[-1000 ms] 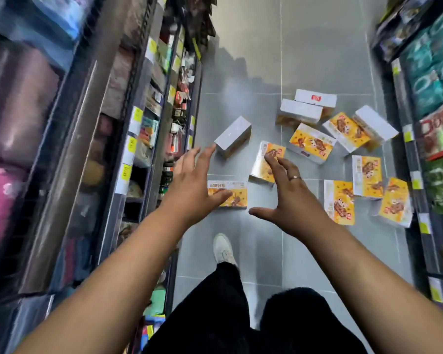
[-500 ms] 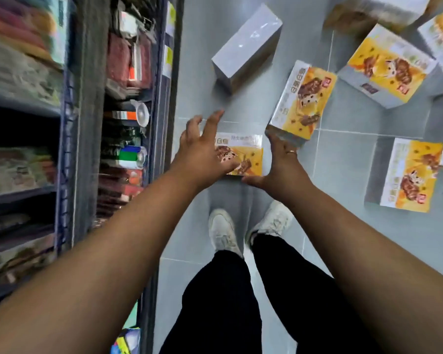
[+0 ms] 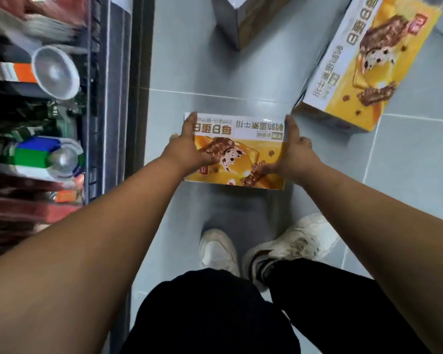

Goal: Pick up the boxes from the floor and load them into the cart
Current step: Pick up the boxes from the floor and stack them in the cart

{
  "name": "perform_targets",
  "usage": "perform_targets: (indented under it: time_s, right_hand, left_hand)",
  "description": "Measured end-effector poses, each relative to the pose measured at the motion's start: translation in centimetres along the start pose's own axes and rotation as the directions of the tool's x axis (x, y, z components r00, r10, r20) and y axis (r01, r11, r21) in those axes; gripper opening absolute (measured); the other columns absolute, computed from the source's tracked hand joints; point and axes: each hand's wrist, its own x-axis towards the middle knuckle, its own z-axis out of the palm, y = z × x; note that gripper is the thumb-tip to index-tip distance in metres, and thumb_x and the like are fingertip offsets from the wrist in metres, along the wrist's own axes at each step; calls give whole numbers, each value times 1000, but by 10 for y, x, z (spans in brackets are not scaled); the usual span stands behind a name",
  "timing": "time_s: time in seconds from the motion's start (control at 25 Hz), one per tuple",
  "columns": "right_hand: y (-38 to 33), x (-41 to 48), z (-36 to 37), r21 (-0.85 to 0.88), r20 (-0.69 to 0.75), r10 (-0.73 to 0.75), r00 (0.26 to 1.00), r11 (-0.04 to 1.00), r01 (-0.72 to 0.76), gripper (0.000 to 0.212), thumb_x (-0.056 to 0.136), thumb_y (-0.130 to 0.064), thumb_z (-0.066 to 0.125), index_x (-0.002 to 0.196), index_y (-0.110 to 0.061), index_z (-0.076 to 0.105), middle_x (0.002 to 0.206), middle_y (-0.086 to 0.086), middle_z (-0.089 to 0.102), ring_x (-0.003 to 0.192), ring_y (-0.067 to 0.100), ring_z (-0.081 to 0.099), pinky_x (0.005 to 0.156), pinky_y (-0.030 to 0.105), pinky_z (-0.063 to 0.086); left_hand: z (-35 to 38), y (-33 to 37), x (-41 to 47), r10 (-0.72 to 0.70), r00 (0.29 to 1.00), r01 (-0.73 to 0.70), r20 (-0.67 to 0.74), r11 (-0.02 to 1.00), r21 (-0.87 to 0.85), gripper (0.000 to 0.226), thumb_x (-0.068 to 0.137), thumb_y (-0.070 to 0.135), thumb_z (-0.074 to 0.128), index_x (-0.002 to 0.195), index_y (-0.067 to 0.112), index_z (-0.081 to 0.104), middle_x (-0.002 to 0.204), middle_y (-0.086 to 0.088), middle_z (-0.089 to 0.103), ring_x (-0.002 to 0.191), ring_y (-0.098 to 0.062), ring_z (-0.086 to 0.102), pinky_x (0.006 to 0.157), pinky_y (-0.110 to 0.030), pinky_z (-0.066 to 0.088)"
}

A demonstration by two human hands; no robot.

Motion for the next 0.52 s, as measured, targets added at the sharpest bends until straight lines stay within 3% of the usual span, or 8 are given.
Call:
perform_targets:
  time_s: [0.2, 0.52]
  right_hand:
    - [-5, 14, 1, 14, -51, -6, 999, 1000, 6, 123, 65, -25, 88, 150, -40, 1, 137, 17, 32, 103, 31, 58, 90, 34, 46]
    - [-30, -113, -101, 48, -268, -36, 963, 998, 51, 123, 59, -38, 90, 148, -41, 4, 135, 20, 40, 114, 37, 53, 93, 41, 45]
  left_hand:
    - [11, 24, 13, -11, 999, 12, -31, 1000, 24, 123, 65, 45, 86, 148, 47, -6, 138, -16, 42, 119, -37, 51, 98, -43, 43]
    - [-86, 111, -116, 168, 975, -145, -147, 977, 157, 118, 61, 54, 84, 146, 50, 1, 126, -18, 42, 99, -37, 60, 93, -44, 46]
